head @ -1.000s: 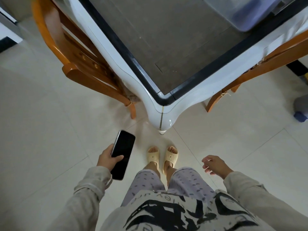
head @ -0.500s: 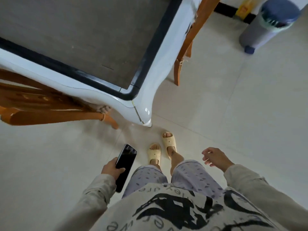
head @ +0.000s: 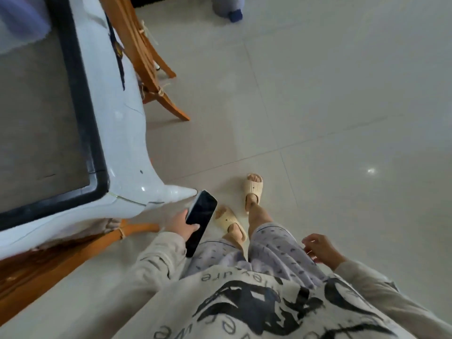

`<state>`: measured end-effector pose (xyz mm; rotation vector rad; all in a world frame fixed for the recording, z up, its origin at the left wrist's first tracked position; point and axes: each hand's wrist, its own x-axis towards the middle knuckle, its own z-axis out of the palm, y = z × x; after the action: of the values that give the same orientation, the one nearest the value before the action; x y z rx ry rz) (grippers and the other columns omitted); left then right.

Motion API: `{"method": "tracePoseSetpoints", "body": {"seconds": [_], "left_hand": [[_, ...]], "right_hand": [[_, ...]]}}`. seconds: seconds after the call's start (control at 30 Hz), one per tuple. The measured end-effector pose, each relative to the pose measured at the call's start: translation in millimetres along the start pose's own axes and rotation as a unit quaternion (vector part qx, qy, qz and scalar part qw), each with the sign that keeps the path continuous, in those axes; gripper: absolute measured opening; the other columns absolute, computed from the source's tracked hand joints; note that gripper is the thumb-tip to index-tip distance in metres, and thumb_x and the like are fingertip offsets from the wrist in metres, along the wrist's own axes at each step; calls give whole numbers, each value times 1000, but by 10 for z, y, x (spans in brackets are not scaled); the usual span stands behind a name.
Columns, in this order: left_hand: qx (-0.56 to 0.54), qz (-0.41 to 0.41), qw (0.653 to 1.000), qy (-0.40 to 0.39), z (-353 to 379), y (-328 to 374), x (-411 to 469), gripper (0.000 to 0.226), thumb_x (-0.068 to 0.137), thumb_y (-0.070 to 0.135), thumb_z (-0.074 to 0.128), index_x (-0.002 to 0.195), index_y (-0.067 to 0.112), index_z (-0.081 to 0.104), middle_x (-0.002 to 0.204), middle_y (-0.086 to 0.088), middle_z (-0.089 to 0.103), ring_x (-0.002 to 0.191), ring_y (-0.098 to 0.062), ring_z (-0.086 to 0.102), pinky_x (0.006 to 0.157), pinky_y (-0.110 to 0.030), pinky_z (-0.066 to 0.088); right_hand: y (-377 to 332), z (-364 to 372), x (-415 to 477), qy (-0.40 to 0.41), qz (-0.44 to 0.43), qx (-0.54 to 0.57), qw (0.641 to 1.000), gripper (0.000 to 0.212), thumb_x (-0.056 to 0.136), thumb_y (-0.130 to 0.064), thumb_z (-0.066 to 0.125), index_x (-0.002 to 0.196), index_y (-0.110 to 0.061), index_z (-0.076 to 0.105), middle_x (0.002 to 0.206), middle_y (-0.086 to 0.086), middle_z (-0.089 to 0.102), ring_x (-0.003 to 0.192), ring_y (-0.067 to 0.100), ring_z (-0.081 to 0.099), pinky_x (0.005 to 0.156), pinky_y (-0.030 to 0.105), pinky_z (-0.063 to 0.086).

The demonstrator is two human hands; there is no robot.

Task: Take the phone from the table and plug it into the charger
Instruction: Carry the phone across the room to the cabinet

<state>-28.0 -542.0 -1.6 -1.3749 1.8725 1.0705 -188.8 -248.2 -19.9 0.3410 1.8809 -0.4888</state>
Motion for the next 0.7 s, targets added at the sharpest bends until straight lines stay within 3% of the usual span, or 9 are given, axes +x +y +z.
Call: {"method": "tracePoseSetpoints", "body": {"seconds": [0.1, 0.23, 0.33, 0.7], "left_hand": [[22, 38, 999, 1, 23, 466, 99, 30, 79, 6, 62, 108, 2, 57, 117, -23, 63, 107, -33, 57, 78, -29, 39], [82, 72, 994, 1, 154, 1053, 185, 48, 79, 16, 64, 122, -1, 51, 125, -21, 59, 117, -36, 53, 98, -40, 43], [133, 112, 985, 0, 373, 1487, 207, 32, 78, 13, 65, 106, -2, 58, 111, -22, 66, 103, -35, 60, 81, -31, 42], [230, 124, 965, 2, 1327, 2733, 165, 22, 80, 12, 64, 99, 1, 60, 102, -20, 69, 93, -33, 63, 70, -27, 38]], "right_hand": [[441, -82, -9, 6, 40, 24, 999, 16, 90, 2, 38, 88, -4, 53, 57, 6, 51, 49, 17, 44, 45, 22, 34], [906, -198, 13, 2, 90, 82, 993, 17, 90, 3, 37, 89, -3, 52, 58, 6, 53, 48, 16, 47, 44, 22, 36], [1106, -359, 61, 9, 108, 130, 986, 15, 90, 1, 39, 88, -3, 53, 59, 7, 53, 49, 18, 48, 48, 25, 36], [959, -2138, 601, 40, 17, 265, 963, 14, 91, 1, 39, 91, -5, 52, 63, 5, 53, 52, 16, 49, 50, 24, 36]]}}
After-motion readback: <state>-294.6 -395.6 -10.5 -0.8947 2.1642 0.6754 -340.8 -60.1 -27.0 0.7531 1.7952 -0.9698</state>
